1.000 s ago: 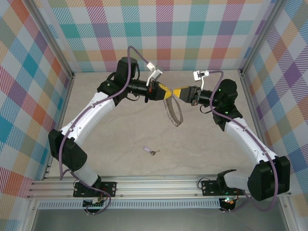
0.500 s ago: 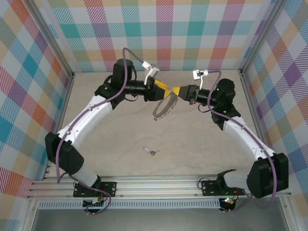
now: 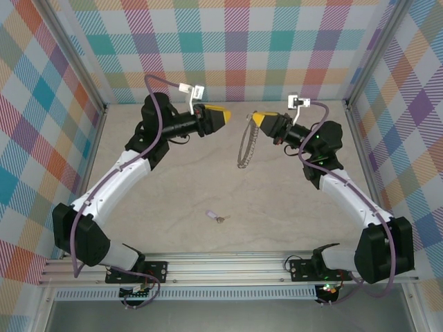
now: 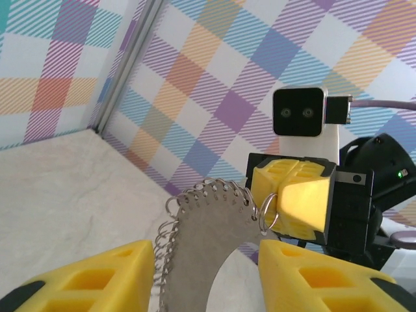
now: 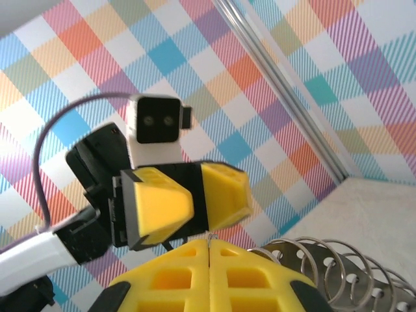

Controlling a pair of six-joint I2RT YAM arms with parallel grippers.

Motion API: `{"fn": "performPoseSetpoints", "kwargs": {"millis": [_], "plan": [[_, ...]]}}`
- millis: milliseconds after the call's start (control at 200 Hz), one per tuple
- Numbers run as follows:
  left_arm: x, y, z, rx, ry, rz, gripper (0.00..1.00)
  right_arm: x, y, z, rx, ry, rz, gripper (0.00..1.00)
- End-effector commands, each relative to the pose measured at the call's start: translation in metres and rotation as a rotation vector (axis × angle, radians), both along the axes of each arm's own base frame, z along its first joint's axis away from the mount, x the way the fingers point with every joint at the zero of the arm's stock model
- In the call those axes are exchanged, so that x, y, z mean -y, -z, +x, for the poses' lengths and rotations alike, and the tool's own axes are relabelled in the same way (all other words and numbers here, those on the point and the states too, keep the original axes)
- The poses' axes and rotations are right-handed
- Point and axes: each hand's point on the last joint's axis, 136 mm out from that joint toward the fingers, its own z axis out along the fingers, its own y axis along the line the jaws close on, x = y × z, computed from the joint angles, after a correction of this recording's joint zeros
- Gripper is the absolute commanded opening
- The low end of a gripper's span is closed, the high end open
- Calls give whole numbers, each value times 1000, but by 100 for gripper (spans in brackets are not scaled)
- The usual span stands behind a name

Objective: Put the keys on the keyring

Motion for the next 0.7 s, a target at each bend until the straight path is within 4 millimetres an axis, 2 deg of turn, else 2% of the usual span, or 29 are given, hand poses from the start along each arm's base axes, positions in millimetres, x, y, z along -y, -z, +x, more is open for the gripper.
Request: {"fn": "performPoseSetpoints", "kwargs": {"millis": [0, 310, 695], "plan": [[11, -19, -6, 12, 61, -100, 42, 9, -34, -7, 122, 31, 116, 0], [35, -35, -25, 47, 136, -156, 38, 11, -41, -6, 125, 41, 181, 0], [45, -46, -35, 65, 165, -204, 39, 8, -41, -3, 109, 24, 213, 0]]}}
